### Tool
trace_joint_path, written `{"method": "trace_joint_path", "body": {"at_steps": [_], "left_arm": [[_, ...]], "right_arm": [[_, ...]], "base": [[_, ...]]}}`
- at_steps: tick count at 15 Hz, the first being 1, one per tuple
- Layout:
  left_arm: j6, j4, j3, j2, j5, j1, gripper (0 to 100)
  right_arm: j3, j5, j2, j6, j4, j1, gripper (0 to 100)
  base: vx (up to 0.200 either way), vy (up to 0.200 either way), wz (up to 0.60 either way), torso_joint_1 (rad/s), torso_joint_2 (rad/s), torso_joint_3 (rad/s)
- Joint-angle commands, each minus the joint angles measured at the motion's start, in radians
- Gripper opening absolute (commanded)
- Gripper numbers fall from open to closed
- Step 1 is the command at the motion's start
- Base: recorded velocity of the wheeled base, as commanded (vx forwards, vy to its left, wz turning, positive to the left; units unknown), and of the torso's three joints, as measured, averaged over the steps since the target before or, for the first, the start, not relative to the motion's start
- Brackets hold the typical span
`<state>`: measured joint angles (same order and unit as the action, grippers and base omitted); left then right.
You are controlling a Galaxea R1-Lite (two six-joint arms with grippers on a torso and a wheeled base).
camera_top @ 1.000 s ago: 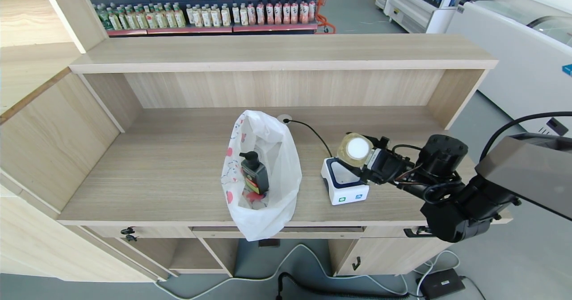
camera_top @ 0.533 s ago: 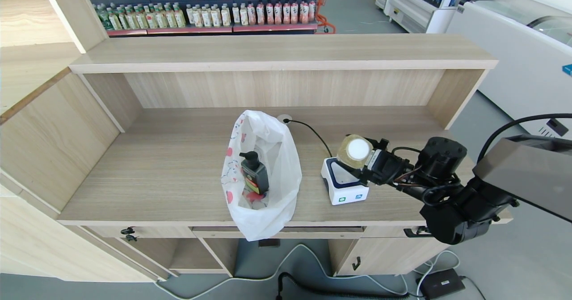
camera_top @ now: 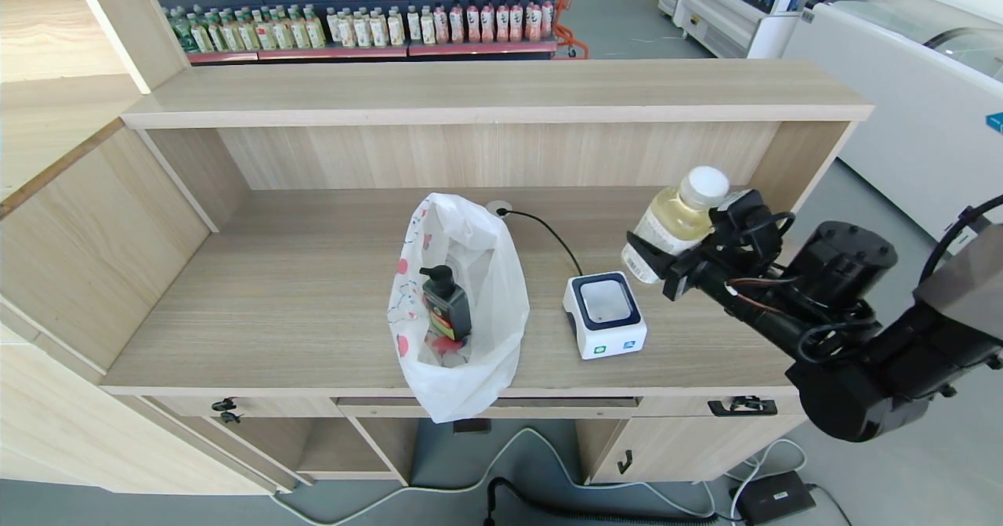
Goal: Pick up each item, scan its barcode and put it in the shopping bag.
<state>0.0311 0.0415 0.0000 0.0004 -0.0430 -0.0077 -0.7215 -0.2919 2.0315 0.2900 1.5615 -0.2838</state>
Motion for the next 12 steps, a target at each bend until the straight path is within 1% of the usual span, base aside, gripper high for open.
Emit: {"method": "trace_joint_path", "body": {"at_steps": [1,2,3,5,6,8,11,12], "left_arm": [[0.000,0.000,0.000,0.000,0.000,0.000,100],[0.001,0.000,0.000,0.000,-0.002,0.000,100],[0.001,0.000,0.000,0.000,-0.002,0.000,100],[0.000,0.000,0.000,0.000,-0.002,0.000,100],[0.001,0.000,0.000,0.000,-0.002,0.000,100],[0.001,0.000,0.000,0.000,0.000,0.000,100],[0.001,0.000,0.000,0.000,0.000,0.000,100],[0.001,0.000,0.000,0.000,0.000,0.000,100]], "right_arm": [[0.134,0.092,-0.214,-0.140,-0.086,0.025,0],[0.145,0.108,-0.246,-0.173,-0.127,0.045,0],[0.134,0.114,-0.263,-0.206,-0.161,0.069,0],[0.086,0.112,-0.258,-0.227,-0.179,0.118,0],[0.060,0.112,-0.260,-0.244,-0.204,0.126,0],[0.030,0.111,-0.278,-0.256,-0.248,0.124,0],[0.028,0.111,-0.284,-0.259,-0.256,0.104,0],[0.027,0.111,-0.277,-0.267,-0.256,0.094,0]], "base": [[0.000,0.000,0.00,0.000,0.00,0.000],[0.000,0.000,0.00,0.000,0.00,0.000],[0.000,0.200,0.00,0.007,0.00,-0.002],[0.000,0.200,0.00,-0.007,0.00,0.005],[0.000,0.200,0.00,0.017,0.00,0.002],[0.000,0.200,0.00,0.007,0.01,0.002],[0.000,0.200,0.00,0.001,0.00,0.005],[0.000,0.000,0.00,0.000,0.00,0.000]]}}
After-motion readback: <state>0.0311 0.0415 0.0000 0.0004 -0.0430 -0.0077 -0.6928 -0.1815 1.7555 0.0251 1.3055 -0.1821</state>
